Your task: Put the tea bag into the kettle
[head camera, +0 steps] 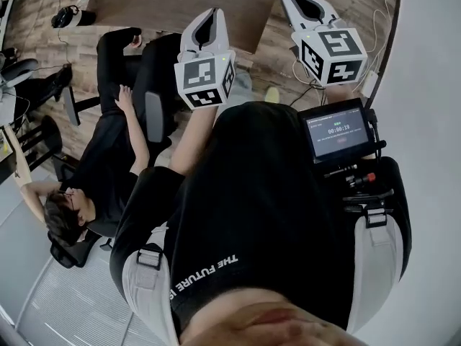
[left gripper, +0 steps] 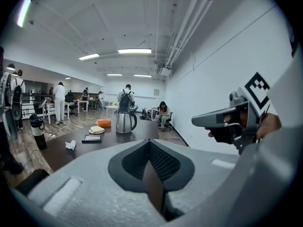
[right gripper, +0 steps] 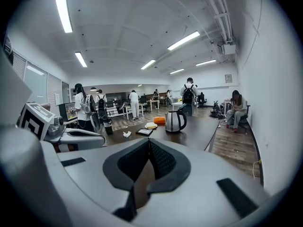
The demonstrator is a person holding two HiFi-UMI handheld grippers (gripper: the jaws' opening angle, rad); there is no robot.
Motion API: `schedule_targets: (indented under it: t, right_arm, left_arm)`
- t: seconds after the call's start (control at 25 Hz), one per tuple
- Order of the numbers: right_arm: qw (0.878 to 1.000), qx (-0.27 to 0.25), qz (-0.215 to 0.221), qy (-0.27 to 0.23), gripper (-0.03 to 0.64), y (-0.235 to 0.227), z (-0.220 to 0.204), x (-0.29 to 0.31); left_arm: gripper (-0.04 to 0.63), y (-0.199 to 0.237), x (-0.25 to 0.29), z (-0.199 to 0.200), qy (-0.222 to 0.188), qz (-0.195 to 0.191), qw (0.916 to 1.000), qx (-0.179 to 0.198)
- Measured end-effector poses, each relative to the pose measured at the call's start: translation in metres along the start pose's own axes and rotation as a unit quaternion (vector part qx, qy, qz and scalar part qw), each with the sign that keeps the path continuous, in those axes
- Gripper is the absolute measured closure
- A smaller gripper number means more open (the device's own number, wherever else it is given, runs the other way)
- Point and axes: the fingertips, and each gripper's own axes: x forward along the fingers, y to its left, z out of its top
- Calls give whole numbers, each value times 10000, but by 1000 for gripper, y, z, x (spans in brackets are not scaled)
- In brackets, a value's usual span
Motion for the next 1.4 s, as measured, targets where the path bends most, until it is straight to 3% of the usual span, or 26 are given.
schedule_targets:
  t: [0.48, 0.88, 1.4]
  right_arm:
    - [9994, -50, 293, -186, 609, 26, 10, 3]
    - [9996, -75, 88, -247, 611, 20, 12, 5]
    - [9993, -157, 193, -269, 609, 27, 12, 5]
  left_arm:
    - [592, 5, -7, 7, -76, 85, 9999, 86]
    - [592, -16, 1, 18, -203, -186, 9994, 200]
    - [592, -22, -1, 19, -292, -248, 9990, 211]
